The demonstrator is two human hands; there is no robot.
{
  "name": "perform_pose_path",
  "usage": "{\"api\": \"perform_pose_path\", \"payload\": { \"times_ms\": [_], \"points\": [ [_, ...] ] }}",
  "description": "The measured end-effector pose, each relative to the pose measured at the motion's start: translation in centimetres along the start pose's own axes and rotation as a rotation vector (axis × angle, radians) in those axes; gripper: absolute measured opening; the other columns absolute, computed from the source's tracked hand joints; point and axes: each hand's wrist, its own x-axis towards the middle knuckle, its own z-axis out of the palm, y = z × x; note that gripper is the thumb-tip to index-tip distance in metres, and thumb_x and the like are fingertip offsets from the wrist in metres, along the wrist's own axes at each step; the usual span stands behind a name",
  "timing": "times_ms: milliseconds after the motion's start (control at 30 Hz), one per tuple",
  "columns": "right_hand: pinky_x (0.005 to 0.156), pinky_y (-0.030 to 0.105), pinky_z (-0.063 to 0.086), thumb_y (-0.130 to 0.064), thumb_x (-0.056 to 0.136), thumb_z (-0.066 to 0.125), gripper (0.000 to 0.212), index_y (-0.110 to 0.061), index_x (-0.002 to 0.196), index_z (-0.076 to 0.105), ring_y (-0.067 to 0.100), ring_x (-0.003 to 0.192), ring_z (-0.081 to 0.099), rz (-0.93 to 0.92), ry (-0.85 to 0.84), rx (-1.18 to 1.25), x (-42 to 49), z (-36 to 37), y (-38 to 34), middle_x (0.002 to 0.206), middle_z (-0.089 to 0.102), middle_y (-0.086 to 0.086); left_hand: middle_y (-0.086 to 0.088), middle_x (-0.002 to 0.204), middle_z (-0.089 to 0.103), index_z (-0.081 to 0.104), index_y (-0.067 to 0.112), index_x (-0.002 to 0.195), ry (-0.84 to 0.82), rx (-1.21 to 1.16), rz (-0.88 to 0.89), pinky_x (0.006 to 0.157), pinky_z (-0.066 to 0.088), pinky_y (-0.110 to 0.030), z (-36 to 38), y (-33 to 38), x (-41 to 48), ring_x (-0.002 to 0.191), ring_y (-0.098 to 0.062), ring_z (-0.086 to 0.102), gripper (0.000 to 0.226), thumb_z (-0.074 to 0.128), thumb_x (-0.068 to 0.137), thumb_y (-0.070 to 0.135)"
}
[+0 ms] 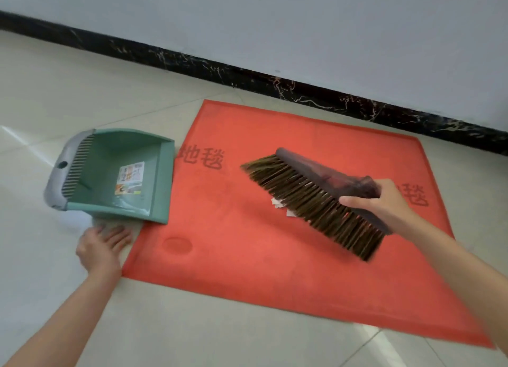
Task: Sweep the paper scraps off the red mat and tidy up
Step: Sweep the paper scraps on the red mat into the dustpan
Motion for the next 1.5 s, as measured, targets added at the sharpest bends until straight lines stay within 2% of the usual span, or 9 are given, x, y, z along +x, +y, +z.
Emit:
{"api": "perform_pose_path", "payload": {
  "times_ms": [133,333,467,633,700,800,1100,1267,1500],
  "points": [
    [0.052,0.015,0.053,-0.021,0.066,0.084,0.023,-0.014,0.08,0.068,-0.002,0.053,0.064,0.124,0.352,0.356,-1.6,-5.5,0.4,0.059,0.07,-0.014,-0.012,0.12,0.057,0.047,0.015,0.114,-0.068,0.056,-0.177,0.05,0.054,-0.026,-5.6,5.0,5.6,0.044,-0.015,0.066,0.037,0.035,0.09,0.04],
    [0.084,0.043,0.056,-0.057,0.059,0.078,0.068,-0.011,0.108,0.066,0.028,0.092,0.07,0.295,0.516,0.171,1.8,-10.9,3.5,0.104,0.072,0.008,-0.012,0.138,0.049,0.048,0.022,0.137,-0.283,0.509,-0.034,0.053,0.058,-0.046,-4.5,12.2,8.8,0.092,-0.042,0.063,0.07,0.055,0.08,0.062],
    [0.083,0.031,0.046,-0.038,0.067,0.083,0.055,-0.004,0.108,0.067,0.018,0.094,0.06,0.276,0.703,0.122,3.3,-7.9,2.9,0.115,0.068,0.017,-0.02,0.124,0.058,0.055,0.008,0.127,-0.406,0.559,-0.069,0.059,0.059,-0.049,-2.8,12.6,10.2,0.085,-0.041,0.066,0.068,0.071,0.077,0.051],
    [0.078,0.033,0.049,-0.031,0.067,0.081,0.03,-0.015,0.085,0.065,0.02,0.085,0.063,0.23,0.696,0.097,3.6,-3.5,3.5,0.09,0.068,0.006,-0.021,0.14,0.046,0.039,-0.001,0.141,-0.36,0.392,-0.109,0.056,0.059,-0.052,-2.3,11.3,11.5,0.096,-0.033,0.064,0.077,0.078,0.078,0.017],
    [0.075,0.029,0.046,-0.028,0.069,0.08,0.03,-0.013,0.091,0.067,0.018,0.084,0.06,0.227,0.712,0.113,3.7,-2.3,3.4,0.089,0.065,0.004,-0.021,0.132,0.053,0.045,-0.003,0.137,-0.425,0.438,-0.097,0.069,0.059,-0.05,-2.3,10.8,11.1,0.103,-0.034,0.064,0.057,0.068,0.086,0.01],
    [0.075,0.026,0.042,-0.024,0.073,0.077,0.031,-0.012,0.1,0.068,0.015,0.087,0.057,0.232,0.689,0.096,3.7,-1.0,2.9,0.091,0.062,0.001,-0.025,0.126,0.058,0.049,-0.012,0.128,-0.384,0.458,-0.099,0.057,0.06,-0.042,-2.4,9.8,12.4,0.079,-0.029,0.072,0.048,0.066,0.084,-0.004],
    [0.066,0.027,0.039,-0.023,0.074,0.072,0.021,-0.022,0.087,0.055,0.018,0.075,0.052,0.187,0.603,0.053,3.2,-0.8,3.4,0.082,0.054,-0.001,-0.031,0.109,0.06,0.047,-0.018,0.123,-0.494,0.351,-0.048,0.049,0.058,-0.029,1.9,12.4,6.1,0.052,-0.031,0.07,0.044,0.063,0.087,0.001],
    [0.065,0.026,0.038,-0.022,0.076,0.071,0.021,-0.02,0.087,0.052,0.019,0.077,0.052,0.173,0.621,0.044,2.7,-1.0,3.3,0.085,0.054,0.0,-0.03,0.108,0.063,0.052,-0.018,0.116,-0.703,0.397,-0.026,0.053,0.06,-0.031,6.6,13.6,-1.3,0.066,-0.036,0.071,0.04,0.067,0.082,-0.004],
    [0.071,0.03,0.046,-0.03,0.077,0.072,0.042,-0.011,0.113,0.063,0.026,0.093,0.064,0.213,0.61,-0.039,1.4,-0.8,4.7,0.105,0.067,0.006,-0.021,0.107,0.063,0.057,-0.005,0.108,-0.522,0.503,0.072,0.043,0.057,-0.035,10.0,8.9,-8.5,0.079,-0.037,0.069,0.053,0.083,0.064,0.008]
  ]
}}
